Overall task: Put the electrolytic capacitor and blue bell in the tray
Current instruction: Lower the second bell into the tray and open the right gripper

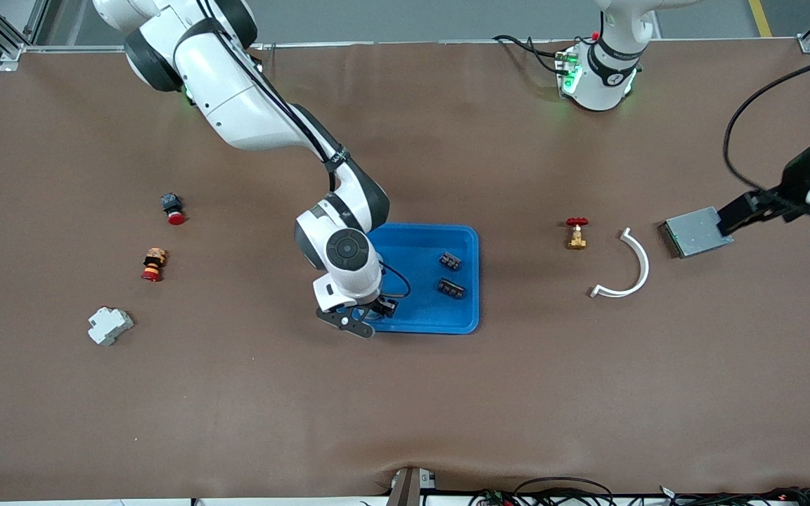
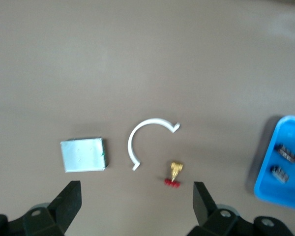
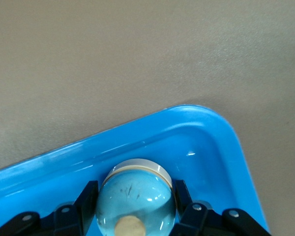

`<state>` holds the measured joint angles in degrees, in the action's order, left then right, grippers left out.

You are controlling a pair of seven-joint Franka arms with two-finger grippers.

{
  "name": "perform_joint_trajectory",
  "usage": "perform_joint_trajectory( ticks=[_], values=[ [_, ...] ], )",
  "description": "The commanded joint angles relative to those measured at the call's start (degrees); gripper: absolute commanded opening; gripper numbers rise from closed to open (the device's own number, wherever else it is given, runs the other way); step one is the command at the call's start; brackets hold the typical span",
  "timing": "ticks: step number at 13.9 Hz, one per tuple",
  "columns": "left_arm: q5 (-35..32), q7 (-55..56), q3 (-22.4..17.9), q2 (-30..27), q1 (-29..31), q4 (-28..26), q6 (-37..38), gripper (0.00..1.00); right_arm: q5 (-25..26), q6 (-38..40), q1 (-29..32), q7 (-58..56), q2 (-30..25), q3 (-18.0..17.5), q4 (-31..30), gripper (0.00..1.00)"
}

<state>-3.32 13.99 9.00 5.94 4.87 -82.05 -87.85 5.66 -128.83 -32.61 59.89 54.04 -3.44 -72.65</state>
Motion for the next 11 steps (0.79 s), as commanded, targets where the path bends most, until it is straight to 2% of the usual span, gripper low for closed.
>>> perform_joint_trajectory(
  ticks=[1, 2, 5, 9, 10, 11],
  values=[
    [3.4, -4.3, -7.1, -8.1, -3.6, -7.6, 1.1, 1.0, 1.5, 0.0, 0.2, -1.8, -2.9, 0.2, -5.0, 0.0],
    [3.4, -4.7, -8.5, -9.7, -4.8, -8.8, 1.9, 1.0, 1.5, 0.0, -0.1, -1.9, -3.1, 0.1, -5.0, 0.0],
    [3.1, -4.8, -9.2, -11.6, -5.3, -9.0, 3.8, 1.0, 1.4, -0.3, -0.5, -1.3, -3.2, -0.1, -5.4, 0.0],
    [3.3, -5.0, -8.9, -11.0, -5.0, -8.8, 3.7, 1.0, 1.4, -0.5, -1.3, -1.2, -3.1, -0.1, -5.6, 0.0],
    [3.3, -5.0, -8.8, -10.9, -5.0, -8.8, 3.6, 1.0, 1.4, -0.4, -1.2, -1.2, -3.1, -0.1, -5.5, 0.18],
    [3.3, -5.0, -8.8, -10.9, -5.1, -8.9, 3.6, 1.0, 1.4, -0.5, -1.1, -1.2, -3.0, -0.1, -5.5, 0.99]
  ],
)
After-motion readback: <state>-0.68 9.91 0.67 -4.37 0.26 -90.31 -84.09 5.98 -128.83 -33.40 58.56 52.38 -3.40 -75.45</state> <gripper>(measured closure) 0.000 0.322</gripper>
